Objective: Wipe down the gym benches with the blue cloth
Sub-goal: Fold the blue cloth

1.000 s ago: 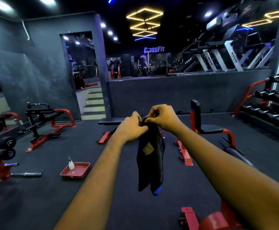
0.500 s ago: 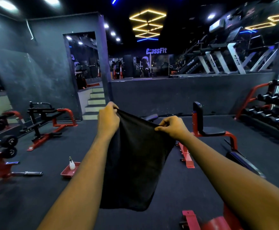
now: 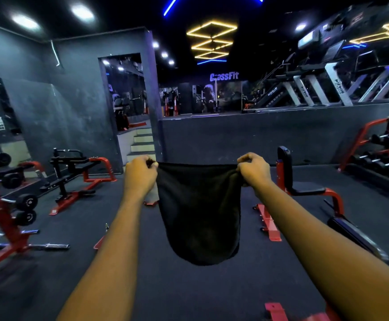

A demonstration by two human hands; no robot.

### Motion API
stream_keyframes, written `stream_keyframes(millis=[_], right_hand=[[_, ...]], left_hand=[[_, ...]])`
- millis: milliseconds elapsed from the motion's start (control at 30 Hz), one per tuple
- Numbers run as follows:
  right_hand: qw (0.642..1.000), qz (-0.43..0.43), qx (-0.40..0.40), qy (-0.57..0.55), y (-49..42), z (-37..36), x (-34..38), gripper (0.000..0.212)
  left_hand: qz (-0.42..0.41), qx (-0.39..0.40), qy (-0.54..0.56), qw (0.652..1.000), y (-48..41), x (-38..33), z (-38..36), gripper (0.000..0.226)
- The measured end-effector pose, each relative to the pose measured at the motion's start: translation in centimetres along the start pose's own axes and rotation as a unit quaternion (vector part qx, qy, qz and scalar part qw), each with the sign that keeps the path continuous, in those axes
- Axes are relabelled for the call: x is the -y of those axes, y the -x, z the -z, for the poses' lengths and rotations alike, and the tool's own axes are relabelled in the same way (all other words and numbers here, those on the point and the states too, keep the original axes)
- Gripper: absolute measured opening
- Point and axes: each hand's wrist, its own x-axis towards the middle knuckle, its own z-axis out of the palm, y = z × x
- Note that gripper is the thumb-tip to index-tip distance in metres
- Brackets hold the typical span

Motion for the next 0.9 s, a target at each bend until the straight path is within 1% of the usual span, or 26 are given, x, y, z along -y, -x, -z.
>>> stream_keyframes(millis=[100,167,300,467,567,667,767,833,900], right_hand=[[1.000,0.006,0.018,0.004,0.3,-0.1,1.6,0.026],[0.999,0.011,0.030,0.002,0.6,-0.2,2.3,0.029],[0.999,0.017,0.029,0.009,1.3,-0.3,2.3,0.034],[0.999,-0.012,0.046,0.026,1.6,-0.6,0.9,0.034],[0.994,-0.010,0.112,-0.004,2.3,-0.8,1.1,0.027],[0.980,0.010,0.192,-0.048,3.1,-1.0,1.9,0.033],[0.959,0.056,0.265,-0.079,3.4,-1.1,2.2,0.036],[0.951,0.096,0.287,-0.068,3.4,-1.1,2.2,0.033],[0.947,0.134,0.289,-0.046,3.5,-1.1,2.1,0.027]], left_hand=[[0.030,0.063,0.027,0.997,-0.1,-0.4,0.5,0.010],[0.052,0.081,0.055,0.994,0.1,-0.7,0.6,0.012],[0.048,0.067,0.063,0.995,0.1,-0.5,0.5,0.014],[0.016,0.067,-0.003,0.998,1.0,-1.0,0.4,0.013],[0.031,0.057,-0.011,0.998,1.3,-0.9,-0.1,0.013],[0.061,0.063,0.022,0.996,1.5,-0.7,-0.6,0.016],[0.069,0.083,0.053,0.993,1.5,-0.5,-1.1,0.017],[0.067,0.089,0.066,0.992,1.7,-0.8,-1.2,0.017],[0.070,0.094,0.072,0.991,2.0,-1.1,-1.3,0.016]])
